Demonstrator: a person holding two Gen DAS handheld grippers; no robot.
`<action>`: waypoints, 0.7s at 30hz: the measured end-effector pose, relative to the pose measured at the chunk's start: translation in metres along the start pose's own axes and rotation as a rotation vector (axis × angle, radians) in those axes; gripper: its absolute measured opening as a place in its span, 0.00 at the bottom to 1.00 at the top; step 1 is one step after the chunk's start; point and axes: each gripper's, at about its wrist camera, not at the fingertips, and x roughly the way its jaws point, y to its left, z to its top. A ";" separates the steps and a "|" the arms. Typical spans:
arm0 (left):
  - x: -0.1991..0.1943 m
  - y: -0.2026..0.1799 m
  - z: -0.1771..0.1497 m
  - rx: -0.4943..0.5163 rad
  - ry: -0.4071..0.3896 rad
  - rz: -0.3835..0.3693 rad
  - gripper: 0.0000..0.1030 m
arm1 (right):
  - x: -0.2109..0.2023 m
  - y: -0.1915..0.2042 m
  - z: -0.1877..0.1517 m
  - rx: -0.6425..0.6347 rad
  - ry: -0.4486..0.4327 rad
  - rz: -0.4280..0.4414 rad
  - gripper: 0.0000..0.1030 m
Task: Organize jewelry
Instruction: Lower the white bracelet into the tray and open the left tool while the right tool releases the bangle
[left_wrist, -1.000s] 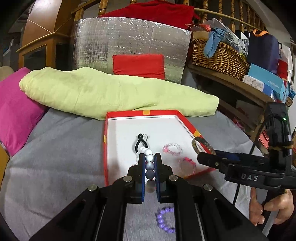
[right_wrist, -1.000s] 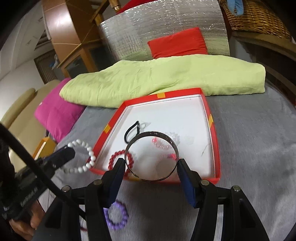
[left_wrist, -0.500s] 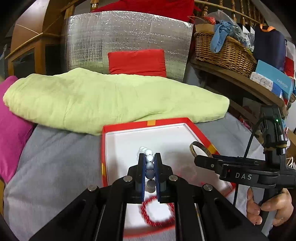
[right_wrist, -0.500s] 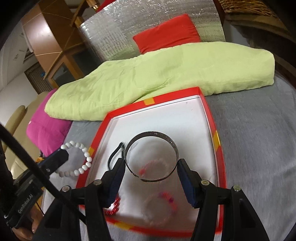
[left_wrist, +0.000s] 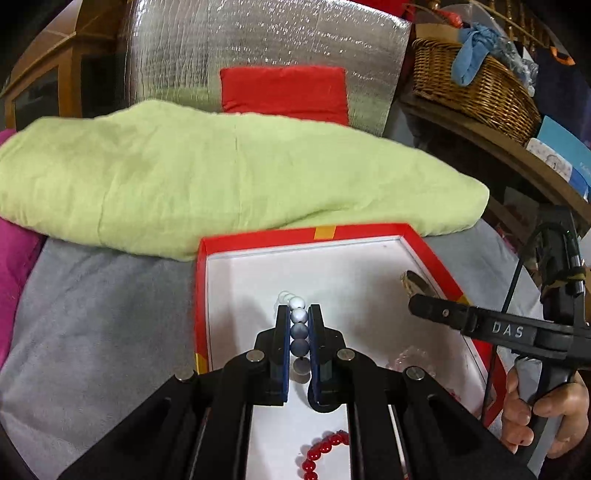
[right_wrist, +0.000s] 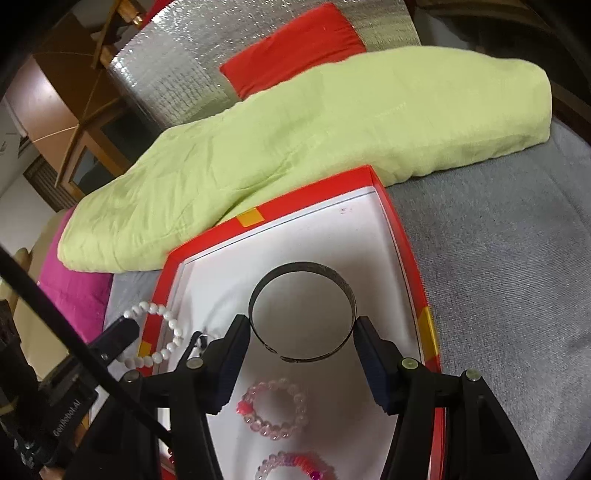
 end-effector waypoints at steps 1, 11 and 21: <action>0.003 0.000 -0.001 -0.001 0.008 0.000 0.09 | 0.000 -0.001 0.001 0.004 -0.003 -0.001 0.60; 0.023 0.006 -0.004 -0.008 0.079 0.044 0.09 | 0.004 -0.004 0.007 -0.004 -0.017 -0.017 0.60; 0.020 -0.004 -0.012 0.031 0.121 0.096 0.32 | 0.001 -0.004 0.005 0.000 -0.006 -0.016 0.61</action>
